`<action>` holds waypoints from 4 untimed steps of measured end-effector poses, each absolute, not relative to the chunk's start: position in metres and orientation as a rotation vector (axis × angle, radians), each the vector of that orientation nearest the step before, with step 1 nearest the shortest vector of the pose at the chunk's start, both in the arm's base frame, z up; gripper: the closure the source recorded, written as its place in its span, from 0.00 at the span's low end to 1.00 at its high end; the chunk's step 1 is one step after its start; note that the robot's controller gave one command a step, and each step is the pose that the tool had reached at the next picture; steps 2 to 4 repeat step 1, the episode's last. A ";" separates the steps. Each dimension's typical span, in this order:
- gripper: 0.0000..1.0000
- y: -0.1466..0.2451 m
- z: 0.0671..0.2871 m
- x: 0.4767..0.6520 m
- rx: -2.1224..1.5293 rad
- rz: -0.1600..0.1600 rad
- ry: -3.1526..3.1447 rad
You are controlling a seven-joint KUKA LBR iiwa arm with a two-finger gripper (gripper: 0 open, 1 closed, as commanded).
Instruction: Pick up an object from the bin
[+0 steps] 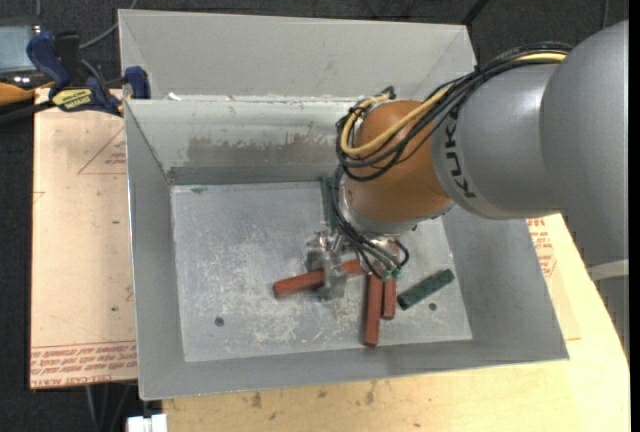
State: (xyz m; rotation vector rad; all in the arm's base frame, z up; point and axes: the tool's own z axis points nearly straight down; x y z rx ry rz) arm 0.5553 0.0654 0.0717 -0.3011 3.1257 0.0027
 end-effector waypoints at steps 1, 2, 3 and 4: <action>1.00 0.056 0.212 0.544 -0.299 0.001 3.117; 1.00 0.056 0.212 0.544 -0.299 0.001 3.117; 1.00 0.056 0.212 0.544 -0.299 0.001 3.117; 1.00 0.056 0.212 0.544 -0.299 0.001 3.117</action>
Offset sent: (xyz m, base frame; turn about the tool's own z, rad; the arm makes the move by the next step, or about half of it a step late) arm -0.0135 -0.0095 0.1355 -0.0014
